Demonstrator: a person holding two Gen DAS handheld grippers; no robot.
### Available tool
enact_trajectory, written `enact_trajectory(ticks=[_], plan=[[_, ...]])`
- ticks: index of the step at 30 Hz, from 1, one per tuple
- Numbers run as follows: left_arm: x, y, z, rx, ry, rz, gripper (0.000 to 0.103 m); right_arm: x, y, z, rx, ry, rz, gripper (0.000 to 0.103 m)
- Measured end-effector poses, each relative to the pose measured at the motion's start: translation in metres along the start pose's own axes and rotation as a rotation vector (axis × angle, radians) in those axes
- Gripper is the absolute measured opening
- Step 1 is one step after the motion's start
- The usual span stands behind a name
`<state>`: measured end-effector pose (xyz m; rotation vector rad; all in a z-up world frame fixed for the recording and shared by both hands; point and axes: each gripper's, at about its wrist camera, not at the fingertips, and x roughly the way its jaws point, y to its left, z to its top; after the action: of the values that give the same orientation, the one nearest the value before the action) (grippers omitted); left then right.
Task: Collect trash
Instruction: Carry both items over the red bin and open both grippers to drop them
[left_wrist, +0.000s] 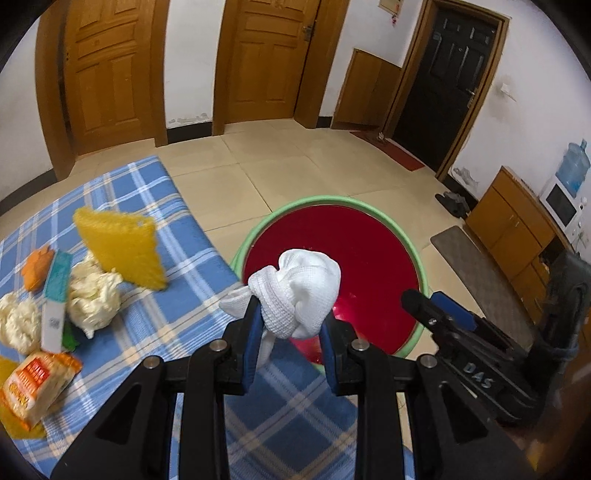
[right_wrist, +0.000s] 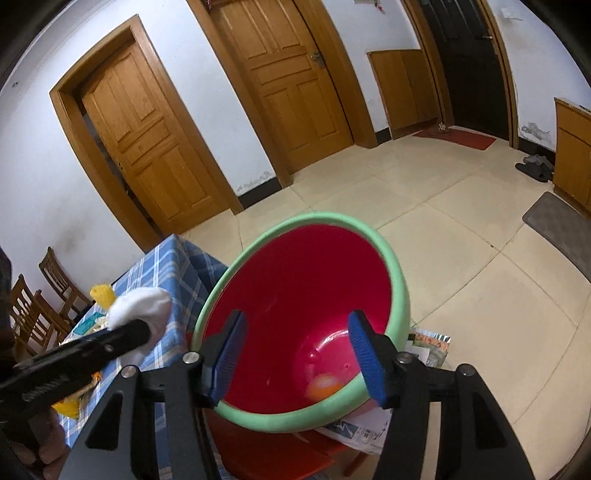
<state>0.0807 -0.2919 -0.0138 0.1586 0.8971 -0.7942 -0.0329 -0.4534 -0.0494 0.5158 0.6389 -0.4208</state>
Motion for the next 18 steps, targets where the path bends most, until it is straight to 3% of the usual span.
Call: enact_trajectory(ticks=[6,11,18], plan=[[0.015,-0.012,0.003,0.046,0.004,-0.017,0.029,-0.01,-0.011,0.004,0.036,-0.036,-0.012,0.061],[0.023,-0.02,0.007,0.055,0.011,-0.022,0.041,-0.012,-0.014,0.003,0.042,-0.033,-0.019,0.061],[0.018,-0.02,0.006,0.044,-0.003,0.003,0.044,-0.013,-0.011,0.004,0.035,-0.022,-0.027,0.061]])
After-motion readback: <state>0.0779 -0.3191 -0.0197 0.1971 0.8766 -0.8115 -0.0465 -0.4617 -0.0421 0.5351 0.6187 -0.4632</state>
